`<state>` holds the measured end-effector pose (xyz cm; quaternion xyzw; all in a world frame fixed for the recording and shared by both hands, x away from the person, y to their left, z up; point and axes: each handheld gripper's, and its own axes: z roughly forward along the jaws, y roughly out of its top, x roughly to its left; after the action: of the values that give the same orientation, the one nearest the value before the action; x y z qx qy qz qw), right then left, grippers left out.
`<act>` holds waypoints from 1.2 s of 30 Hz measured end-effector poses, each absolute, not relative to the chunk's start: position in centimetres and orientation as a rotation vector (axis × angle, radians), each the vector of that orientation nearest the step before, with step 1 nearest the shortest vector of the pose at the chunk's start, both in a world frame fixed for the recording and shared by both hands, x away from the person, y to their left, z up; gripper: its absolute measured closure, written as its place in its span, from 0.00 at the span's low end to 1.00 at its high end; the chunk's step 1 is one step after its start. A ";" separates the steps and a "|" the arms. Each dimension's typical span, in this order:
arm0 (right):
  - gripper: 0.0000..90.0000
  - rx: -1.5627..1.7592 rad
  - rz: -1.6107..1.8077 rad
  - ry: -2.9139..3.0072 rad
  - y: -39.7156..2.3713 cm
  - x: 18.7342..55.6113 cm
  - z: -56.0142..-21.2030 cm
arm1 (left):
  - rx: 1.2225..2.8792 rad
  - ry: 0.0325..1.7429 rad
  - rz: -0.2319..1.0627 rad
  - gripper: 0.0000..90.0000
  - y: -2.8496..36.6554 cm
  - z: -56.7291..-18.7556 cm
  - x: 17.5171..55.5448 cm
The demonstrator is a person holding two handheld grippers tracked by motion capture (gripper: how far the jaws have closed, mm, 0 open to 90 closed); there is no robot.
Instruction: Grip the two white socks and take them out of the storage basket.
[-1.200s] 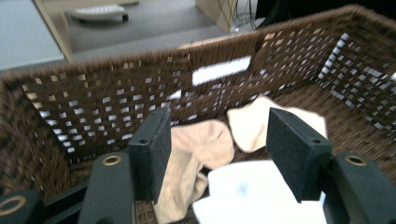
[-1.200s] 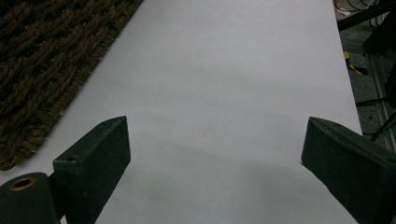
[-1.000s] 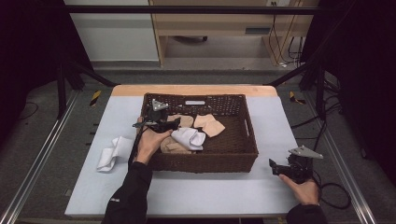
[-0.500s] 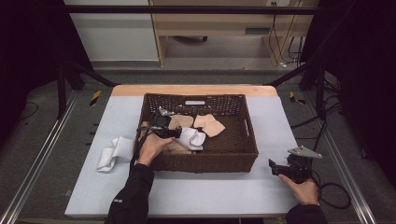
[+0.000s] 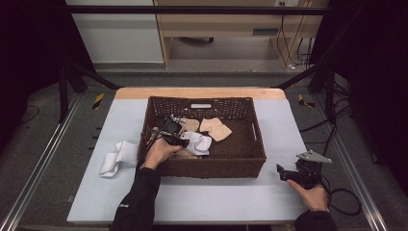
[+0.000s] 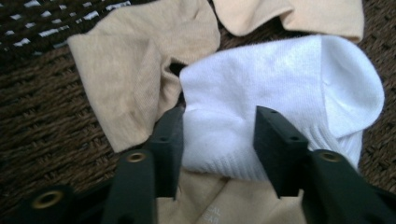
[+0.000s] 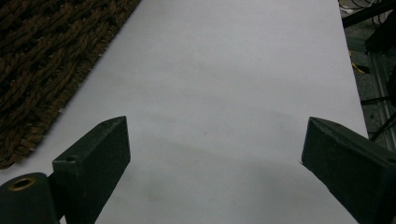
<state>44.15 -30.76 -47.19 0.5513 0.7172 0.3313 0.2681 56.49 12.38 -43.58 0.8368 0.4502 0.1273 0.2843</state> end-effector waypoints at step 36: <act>0.09 1.486 0.895 1.936 -30.8 44.1 -47.2 | 2.260 1.137 0.401 0.77 9.2 -43.2 56.8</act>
<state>44.12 -30.77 -47.17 0.5506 0.7177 0.3317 0.2677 56.76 9.18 -43.20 0.8454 0.4252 0.1502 0.2863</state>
